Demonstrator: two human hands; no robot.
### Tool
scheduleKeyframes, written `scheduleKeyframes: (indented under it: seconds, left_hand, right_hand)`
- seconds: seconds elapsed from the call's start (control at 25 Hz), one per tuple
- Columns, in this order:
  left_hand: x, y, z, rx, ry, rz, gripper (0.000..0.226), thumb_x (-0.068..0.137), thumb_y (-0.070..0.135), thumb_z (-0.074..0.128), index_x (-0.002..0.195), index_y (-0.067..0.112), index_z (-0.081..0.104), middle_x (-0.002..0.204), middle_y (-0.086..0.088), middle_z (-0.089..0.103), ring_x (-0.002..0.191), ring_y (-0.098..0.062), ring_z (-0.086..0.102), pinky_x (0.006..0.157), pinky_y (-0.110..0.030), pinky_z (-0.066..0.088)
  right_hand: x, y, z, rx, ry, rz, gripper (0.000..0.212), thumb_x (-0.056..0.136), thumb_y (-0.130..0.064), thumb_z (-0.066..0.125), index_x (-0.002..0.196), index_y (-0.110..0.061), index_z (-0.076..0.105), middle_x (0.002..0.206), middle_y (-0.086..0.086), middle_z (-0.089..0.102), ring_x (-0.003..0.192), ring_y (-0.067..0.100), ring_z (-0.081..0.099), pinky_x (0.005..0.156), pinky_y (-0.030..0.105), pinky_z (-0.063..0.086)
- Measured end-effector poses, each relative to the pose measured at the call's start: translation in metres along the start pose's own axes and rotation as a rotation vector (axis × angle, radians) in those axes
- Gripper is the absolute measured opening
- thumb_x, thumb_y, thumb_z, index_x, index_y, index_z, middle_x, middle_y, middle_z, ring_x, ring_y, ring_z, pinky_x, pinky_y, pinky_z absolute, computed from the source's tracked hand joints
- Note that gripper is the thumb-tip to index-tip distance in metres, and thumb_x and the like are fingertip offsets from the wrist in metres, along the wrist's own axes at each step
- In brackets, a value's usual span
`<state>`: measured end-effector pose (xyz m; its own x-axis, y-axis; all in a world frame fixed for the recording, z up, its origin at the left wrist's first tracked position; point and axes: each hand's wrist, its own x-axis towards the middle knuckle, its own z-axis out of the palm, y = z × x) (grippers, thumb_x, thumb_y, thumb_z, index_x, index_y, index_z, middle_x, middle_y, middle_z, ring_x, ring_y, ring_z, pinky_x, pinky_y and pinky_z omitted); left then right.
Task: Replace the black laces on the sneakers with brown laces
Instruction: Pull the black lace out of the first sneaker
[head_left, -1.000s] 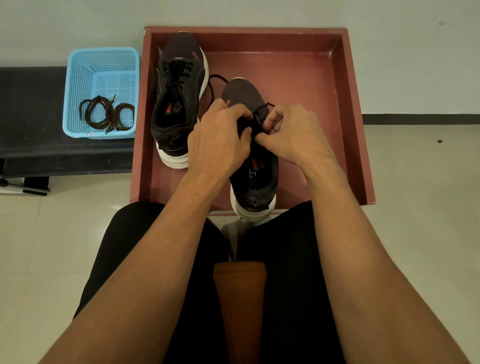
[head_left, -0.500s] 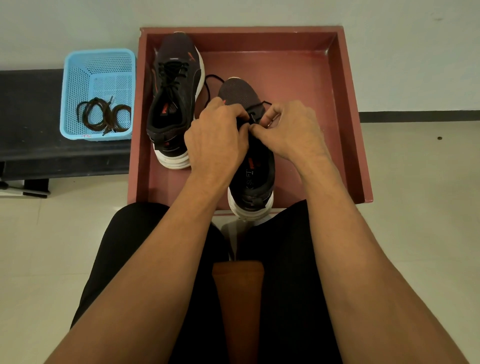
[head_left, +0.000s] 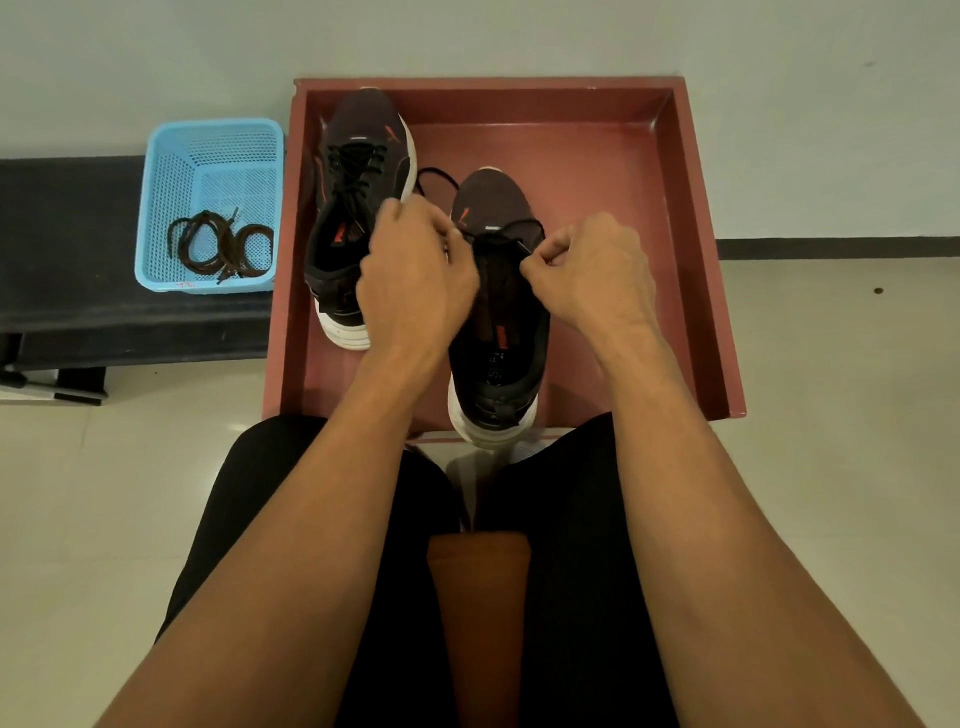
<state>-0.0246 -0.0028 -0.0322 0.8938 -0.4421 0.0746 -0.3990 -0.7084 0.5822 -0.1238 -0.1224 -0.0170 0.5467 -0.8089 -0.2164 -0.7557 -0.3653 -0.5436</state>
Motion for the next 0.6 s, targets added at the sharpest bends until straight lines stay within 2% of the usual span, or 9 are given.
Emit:
scheduleKeyframes:
  seconds: [0.12, 0.24, 0.32, 0.4, 0.6]
  left_hand:
    - [0.007, -0.008, -0.006, -0.052, 0.026, 0.002, 0.011, 0.096, 0.027, 0.062, 0.105, 0.022, 0.064, 0.109, 0.007, 0.051, 0.085, -0.01, 0.056, 0.076, -0.03, 0.049]
    - [0.001, 0.001, -0.004, 0.006, -0.044, 0.255, 0.031, 0.092, 0.032, 0.066, 0.122, 0.031, 0.069, 0.117, 0.006, 0.051, 0.094, -0.007, 0.054, 0.07, -0.024, 0.048]
    - [-0.004, 0.006, 0.0, 0.12, -0.095, 0.366, 0.033, 0.092, 0.039, 0.069, 0.124, 0.037, 0.071, 0.115, 0.004, 0.05, 0.105, -0.013, 0.054, 0.069, -0.028, 0.05]
    - [-0.007, 0.007, 0.004, 0.19, -0.107, 0.351, 0.03, 0.091, 0.041, 0.074, 0.121, 0.038, 0.074, 0.112, 0.003, 0.05, 0.107, -0.018, 0.055, 0.069, -0.034, 0.054]
    - [-0.008, 0.008, 0.006, 0.245, -0.05, 0.311, 0.024, 0.087, 0.044, 0.08, 0.11, 0.035, 0.08, 0.106, 0.002, 0.055, 0.1, -0.02, 0.057, 0.065, -0.033, 0.045]
  right_hand:
    - [0.001, 0.001, -0.001, 0.002, -0.002, 0.0, 0.006, 0.091, -0.031, 0.075, 0.086, -0.03, 0.078, 0.076, -0.008, 0.072, 0.07, 0.012, 0.071, 0.063, 0.031, 0.06]
    - [0.001, 0.001, -0.002, 0.011, -0.014, -0.019, 0.005, 0.091, -0.032, 0.075, 0.091, -0.029, 0.079, 0.077, -0.008, 0.072, 0.071, 0.013, 0.071, 0.069, 0.035, 0.064]
    - [0.0, 0.002, -0.002, 0.012, -0.03, -0.032, 0.007, 0.091, -0.035, 0.075, 0.093, -0.03, 0.079, 0.08, -0.008, 0.073, 0.073, 0.014, 0.072, 0.07, 0.036, 0.064]
    - [0.0, 0.002, -0.002, 0.004, -0.035, -0.051, 0.008, 0.09, -0.036, 0.075, 0.094, -0.031, 0.08, 0.082, -0.008, 0.074, 0.075, 0.014, 0.072, 0.071, 0.036, 0.064]
    - [-0.001, 0.002, -0.001, 0.007, -0.051, -0.072, 0.007, 0.091, -0.032, 0.074, 0.095, -0.032, 0.081, 0.081, -0.011, 0.072, 0.074, 0.009, 0.07, 0.07, 0.033, 0.062]
